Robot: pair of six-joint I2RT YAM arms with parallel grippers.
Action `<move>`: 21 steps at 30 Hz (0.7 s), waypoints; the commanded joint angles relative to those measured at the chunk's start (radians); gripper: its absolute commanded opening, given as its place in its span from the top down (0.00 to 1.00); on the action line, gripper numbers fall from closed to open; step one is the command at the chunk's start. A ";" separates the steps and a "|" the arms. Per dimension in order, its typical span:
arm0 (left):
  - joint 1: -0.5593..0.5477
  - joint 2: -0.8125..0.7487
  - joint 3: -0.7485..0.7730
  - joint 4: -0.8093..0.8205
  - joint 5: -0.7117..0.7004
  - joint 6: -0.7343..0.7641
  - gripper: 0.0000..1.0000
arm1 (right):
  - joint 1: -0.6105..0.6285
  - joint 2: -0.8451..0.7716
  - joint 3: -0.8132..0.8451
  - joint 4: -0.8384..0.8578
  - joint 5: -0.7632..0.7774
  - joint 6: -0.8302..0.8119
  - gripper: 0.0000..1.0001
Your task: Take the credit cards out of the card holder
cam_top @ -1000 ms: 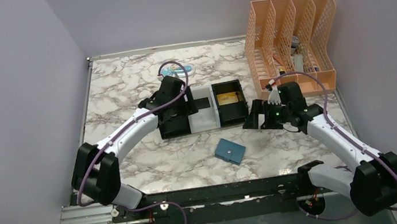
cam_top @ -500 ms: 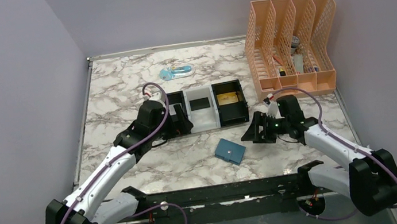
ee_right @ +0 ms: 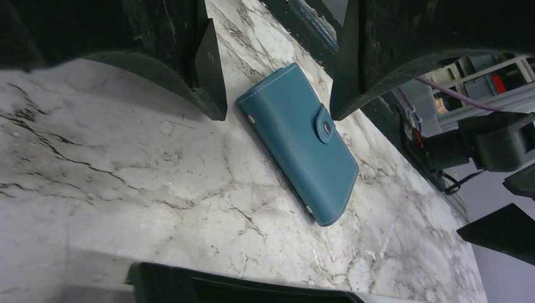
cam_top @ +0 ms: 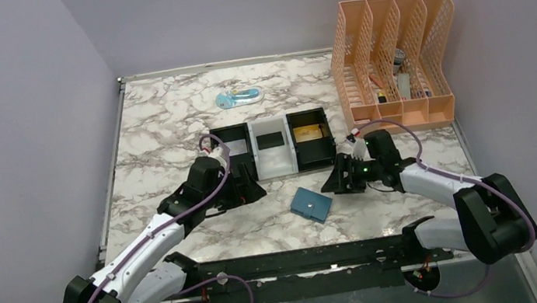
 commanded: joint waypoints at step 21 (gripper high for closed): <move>-0.330 0.100 -0.157 0.371 -0.204 -0.194 0.23 | 0.258 -0.041 -0.254 0.416 0.038 0.155 0.62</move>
